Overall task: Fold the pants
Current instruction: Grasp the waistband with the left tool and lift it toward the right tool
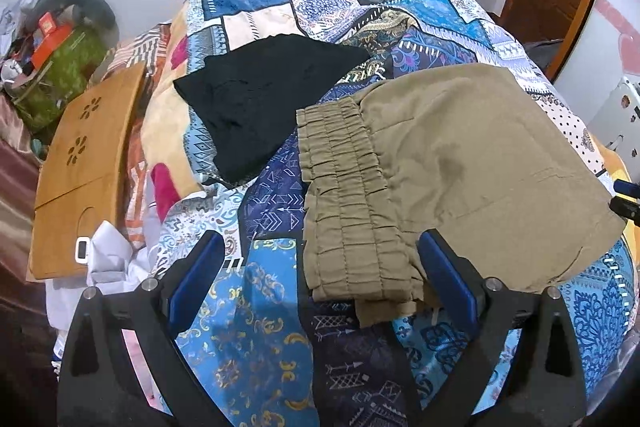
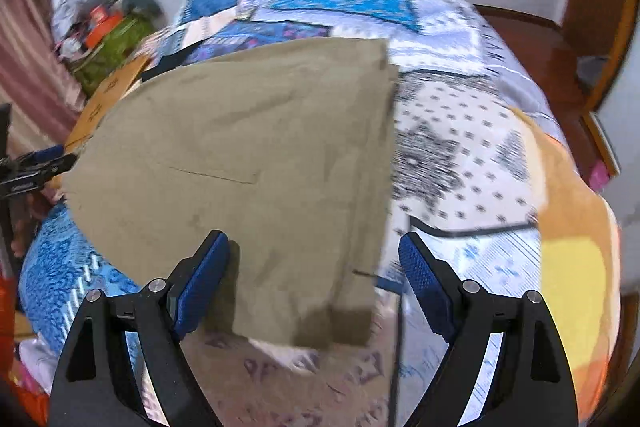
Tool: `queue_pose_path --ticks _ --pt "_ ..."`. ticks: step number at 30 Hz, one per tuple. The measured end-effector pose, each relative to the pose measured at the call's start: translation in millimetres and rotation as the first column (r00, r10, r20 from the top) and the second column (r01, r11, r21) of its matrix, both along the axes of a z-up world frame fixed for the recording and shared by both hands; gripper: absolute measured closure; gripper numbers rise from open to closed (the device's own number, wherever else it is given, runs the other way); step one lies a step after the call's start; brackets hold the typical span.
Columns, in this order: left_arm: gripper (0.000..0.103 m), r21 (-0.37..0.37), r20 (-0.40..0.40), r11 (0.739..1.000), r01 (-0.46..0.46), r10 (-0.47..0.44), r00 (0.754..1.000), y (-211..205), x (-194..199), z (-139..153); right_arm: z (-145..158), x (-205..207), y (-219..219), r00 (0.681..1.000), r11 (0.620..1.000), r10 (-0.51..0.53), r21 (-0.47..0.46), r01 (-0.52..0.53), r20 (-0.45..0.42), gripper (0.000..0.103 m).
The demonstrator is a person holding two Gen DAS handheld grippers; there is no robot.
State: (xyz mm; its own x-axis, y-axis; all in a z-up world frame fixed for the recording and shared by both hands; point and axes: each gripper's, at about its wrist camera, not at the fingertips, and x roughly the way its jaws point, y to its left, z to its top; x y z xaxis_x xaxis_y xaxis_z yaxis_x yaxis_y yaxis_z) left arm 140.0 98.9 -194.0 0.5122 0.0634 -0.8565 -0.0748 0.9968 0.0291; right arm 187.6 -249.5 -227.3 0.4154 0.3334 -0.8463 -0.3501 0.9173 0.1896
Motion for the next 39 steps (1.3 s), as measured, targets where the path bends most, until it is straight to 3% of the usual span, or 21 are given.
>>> queue_pose_path --ticks 4,9,12,16,20,23,27,30,32,37,39 --pt "0.005 -0.02 0.04 0.999 -0.049 0.05 0.998 4.9 -9.6 19.9 17.2 -8.7 0.8 0.999 1.0 -0.001 -0.02 0.001 0.044 0.018" --pt "0.005 -0.213 0.067 0.972 -0.104 0.12 0.99 14.2 -19.4 40.4 49.4 -17.3 25.6 0.989 0.998 0.056 0.024 -0.06 0.14 0.018" --pt "0.005 -0.289 0.053 0.95 -0.114 0.134 0.99 12.8 -21.6 41.0 64.1 -19.8 53.9 0.974 0.99 0.12 0.055 -0.133 0.19 0.018" --pt "0.005 -0.376 -0.003 0.92 -0.106 0.113 0.994 4.0 -25.7 28.6 62.9 -19.6 93.5 0.954 0.972 0.206 0.065 -0.225 0.218 0.018" --pt "0.005 -0.428 -0.061 0.9 -0.082 0.062 0.996 -8.1 -28.9 12.6 40.7 -9.6 118.0 0.954 0.965 0.244 0.056 -0.257 0.177 0.018" --pt "0.005 -0.506 -0.109 0.859 -0.075 0.022 0.994 -14.0 -29.7 0.0 17.6 -3.8 121.6 0.962 0.965 0.254 0.045 -0.26 0.101 0.019" --pt "0.005 -0.548 -0.134 0.833 -0.081 0.009 0.991 -15.2 -25.4 -9.7 4.8 -6.0 112.0 0.963 0.962 0.263 0.064 -0.266 0.053 0.019" --pt "0.005 -0.636 -0.168 0.762 -0.121 0.016 0.986 -8.6 -15.6 -20.0 5.5 -10.5 108.6 0.961 0.959 0.269 0.07 -0.274 0.063 0.019" --pt "0.004 -0.654 -0.18 0.743 -0.144 0.031 0.983 -5.2 -6.8 -23.6 4.4 -12.9 107.1 0.961 0.959 0.268 0.079 -0.273 0.069 0.019" --pt "0.006 -0.635 -0.199 0.75 -0.186 0.073 0.977 -2.9 16.7 -27.0 3.1 -13.1 107.0 0.962 0.957 0.264 0.103 -0.269 0.064 0.018" --pt "0.023 -0.582 -0.199 0.782 -0.224 0.13 0.971 -0.5 22.5 -24.6 2.7 -12.1 107.5 0.963 0.957 0.264 0.108 -0.269 0.064 0.018"
